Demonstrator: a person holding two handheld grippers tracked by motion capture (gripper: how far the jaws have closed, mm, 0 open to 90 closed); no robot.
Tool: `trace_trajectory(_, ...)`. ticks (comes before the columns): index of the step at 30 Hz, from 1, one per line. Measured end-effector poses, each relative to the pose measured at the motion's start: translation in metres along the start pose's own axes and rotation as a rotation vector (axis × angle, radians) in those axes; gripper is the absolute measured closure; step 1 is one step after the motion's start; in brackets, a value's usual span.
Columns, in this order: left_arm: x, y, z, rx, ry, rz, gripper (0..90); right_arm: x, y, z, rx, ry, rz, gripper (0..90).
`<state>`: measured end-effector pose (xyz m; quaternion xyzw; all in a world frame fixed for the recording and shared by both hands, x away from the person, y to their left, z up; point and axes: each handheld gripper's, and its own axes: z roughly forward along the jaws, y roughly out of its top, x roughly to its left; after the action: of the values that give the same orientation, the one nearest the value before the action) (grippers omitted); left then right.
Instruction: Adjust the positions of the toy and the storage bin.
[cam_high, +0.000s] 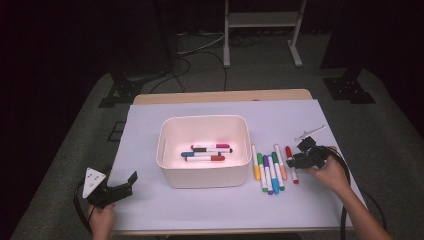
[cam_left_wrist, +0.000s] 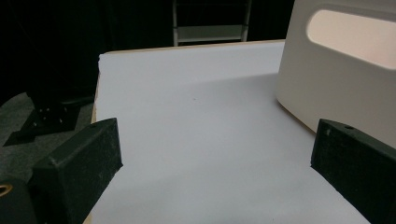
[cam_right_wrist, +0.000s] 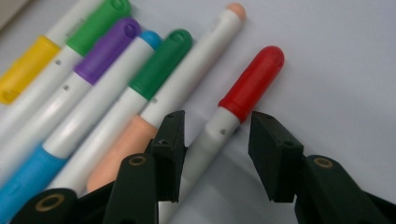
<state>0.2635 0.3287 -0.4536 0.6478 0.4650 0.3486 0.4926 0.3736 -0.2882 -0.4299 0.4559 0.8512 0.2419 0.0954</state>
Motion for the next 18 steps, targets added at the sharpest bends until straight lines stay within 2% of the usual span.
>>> trace_trajectory(5, 0.0, 0.0, 0.0, 0.002, 0.001, 0.005, 0.5, -0.009, -0.012, -0.005, 0.005, -0.072, 0.036, 61.5)
trace_trajectory(11, 0.0, 0.0, 0.0, 0.003, 0.003, 0.006, 0.6, -0.015, -0.021, -0.009, -0.013, -0.103, 0.077, 75.3)
trace_trajectory(15, 0.0, 0.0, 0.0, 0.002, 0.003, 0.005, 0.5, -0.015, -0.022, -0.011, -0.005, -0.094, 0.085, 76.0)
trace_trajectory(18, 0.0, 0.0, 0.0, 0.003, 0.003, 0.004, 0.5, -0.013, -0.024, -0.013, -0.004, -0.057, 0.087, 76.1)
